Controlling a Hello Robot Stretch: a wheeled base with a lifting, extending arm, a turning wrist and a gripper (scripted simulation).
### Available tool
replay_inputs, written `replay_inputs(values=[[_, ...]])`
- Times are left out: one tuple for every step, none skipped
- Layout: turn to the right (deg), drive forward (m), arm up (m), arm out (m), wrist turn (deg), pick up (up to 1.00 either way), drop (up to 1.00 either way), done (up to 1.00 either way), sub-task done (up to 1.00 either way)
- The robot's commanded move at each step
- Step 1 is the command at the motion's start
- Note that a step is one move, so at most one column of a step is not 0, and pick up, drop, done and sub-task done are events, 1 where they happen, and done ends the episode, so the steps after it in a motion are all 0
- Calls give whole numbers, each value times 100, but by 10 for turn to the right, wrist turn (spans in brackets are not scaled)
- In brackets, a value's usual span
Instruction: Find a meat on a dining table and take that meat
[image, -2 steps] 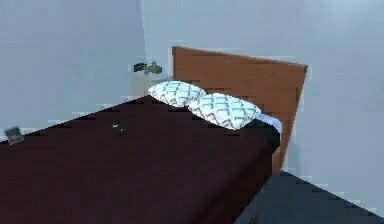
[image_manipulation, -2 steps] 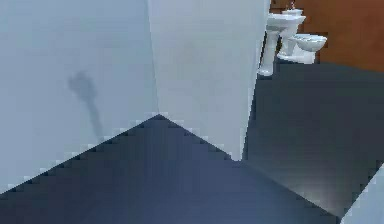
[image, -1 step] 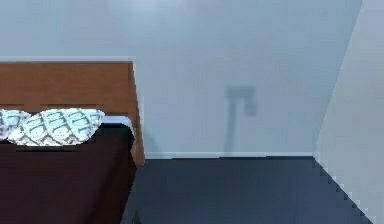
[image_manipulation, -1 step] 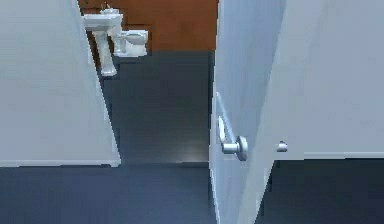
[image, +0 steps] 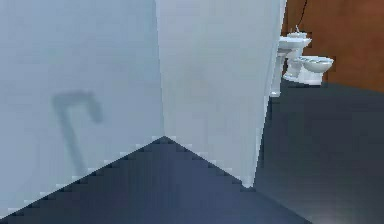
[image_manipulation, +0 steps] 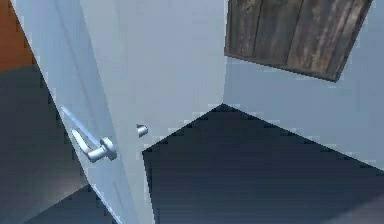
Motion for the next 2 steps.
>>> replay_inputs(values=[[180, 0, 0, 0, 0, 0, 0, 0, 0], [0, 45, 0, 0, 0, 0, 0, 0, 0]])
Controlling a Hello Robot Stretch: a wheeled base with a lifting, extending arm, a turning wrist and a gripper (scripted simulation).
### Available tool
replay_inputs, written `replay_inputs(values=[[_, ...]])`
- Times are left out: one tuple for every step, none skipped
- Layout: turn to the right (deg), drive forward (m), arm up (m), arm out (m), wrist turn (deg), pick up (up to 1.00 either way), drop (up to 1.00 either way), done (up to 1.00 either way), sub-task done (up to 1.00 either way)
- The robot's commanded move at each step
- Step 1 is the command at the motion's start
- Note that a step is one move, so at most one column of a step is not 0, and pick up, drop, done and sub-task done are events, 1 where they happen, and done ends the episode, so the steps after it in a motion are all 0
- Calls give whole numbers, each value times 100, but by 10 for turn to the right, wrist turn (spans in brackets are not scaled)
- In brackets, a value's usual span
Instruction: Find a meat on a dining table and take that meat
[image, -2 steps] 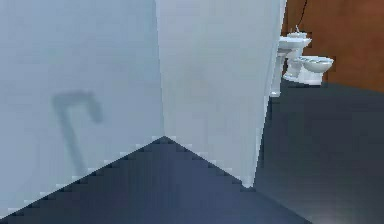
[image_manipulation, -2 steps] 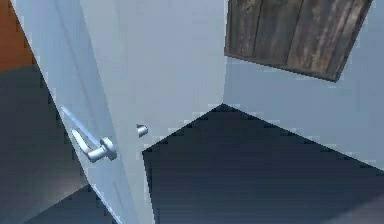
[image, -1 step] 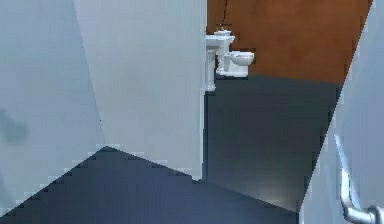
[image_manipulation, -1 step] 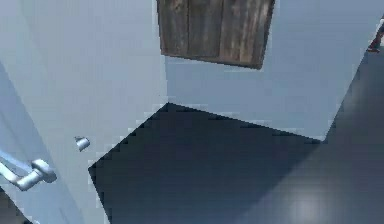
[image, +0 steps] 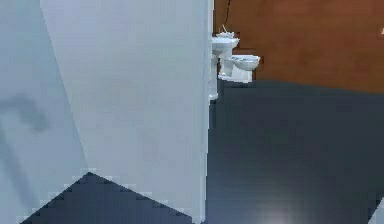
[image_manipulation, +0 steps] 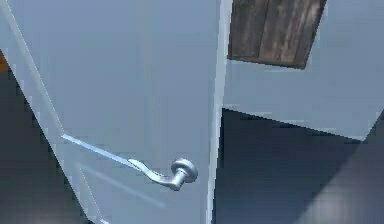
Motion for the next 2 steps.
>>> replay_inputs(values=[[-450, 0, 0, 0, 0, 0, 0, 0, 0], [-450, 0, 0, 0, 0, 0, 0, 0, 0]])
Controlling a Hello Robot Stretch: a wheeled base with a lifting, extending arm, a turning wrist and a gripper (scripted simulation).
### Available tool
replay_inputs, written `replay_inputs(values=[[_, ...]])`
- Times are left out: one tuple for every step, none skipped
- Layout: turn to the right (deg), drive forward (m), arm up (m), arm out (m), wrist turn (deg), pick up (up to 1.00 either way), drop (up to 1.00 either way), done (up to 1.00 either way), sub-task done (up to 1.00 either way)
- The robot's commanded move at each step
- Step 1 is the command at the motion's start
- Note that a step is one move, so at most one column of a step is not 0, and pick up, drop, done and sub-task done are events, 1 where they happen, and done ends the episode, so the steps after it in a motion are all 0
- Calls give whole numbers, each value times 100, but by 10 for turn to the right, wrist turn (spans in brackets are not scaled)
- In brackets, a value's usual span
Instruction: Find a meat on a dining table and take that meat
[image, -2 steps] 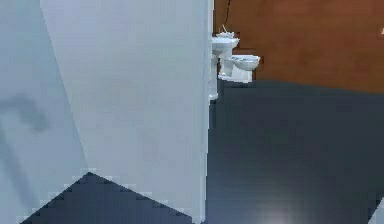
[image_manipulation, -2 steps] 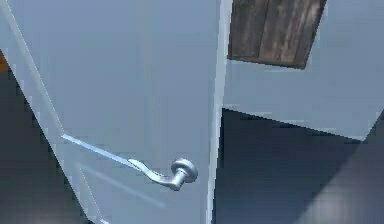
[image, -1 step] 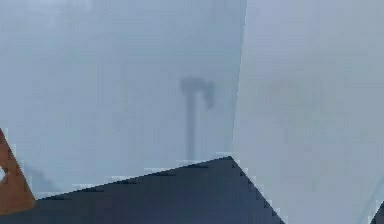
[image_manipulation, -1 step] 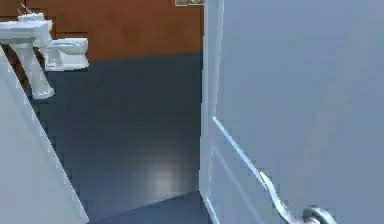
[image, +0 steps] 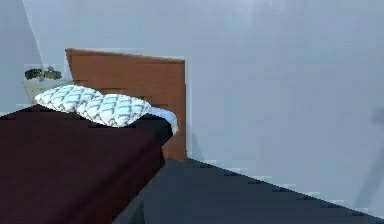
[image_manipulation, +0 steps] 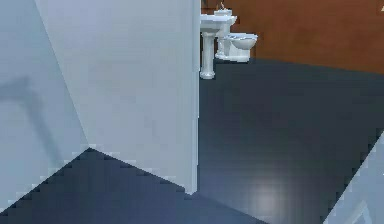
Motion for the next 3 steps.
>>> replay_inputs(values=[[-180, 0, 0, 0, 0, 0, 0, 0, 0], [0, 20, 0, 0, 0, 0, 0, 0, 0], [450, 0, 0, 0, 0, 0, 0, 0, 0]])
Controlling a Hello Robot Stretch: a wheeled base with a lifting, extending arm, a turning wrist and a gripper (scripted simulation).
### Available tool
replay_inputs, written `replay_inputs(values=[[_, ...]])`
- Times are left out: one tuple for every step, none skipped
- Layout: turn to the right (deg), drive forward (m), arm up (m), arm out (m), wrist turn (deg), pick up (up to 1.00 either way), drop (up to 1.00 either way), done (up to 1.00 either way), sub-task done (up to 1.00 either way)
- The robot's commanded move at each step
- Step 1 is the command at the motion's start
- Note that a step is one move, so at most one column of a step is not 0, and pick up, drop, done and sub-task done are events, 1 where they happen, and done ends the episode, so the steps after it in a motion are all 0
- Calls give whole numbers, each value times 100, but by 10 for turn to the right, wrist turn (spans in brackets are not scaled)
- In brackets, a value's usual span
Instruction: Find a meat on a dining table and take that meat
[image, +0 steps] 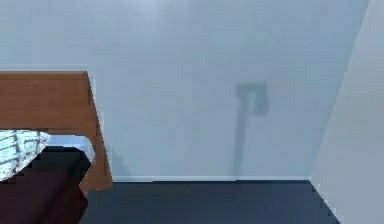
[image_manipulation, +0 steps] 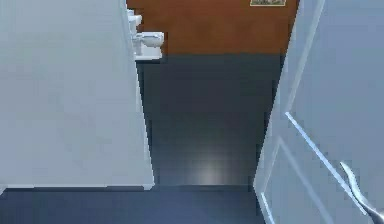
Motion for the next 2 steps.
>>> replay_inputs(values=[[450, 0, 0, 0, 0, 0, 0, 0, 0], [420, 0, 0, 0, 0, 0, 0, 0, 0]])
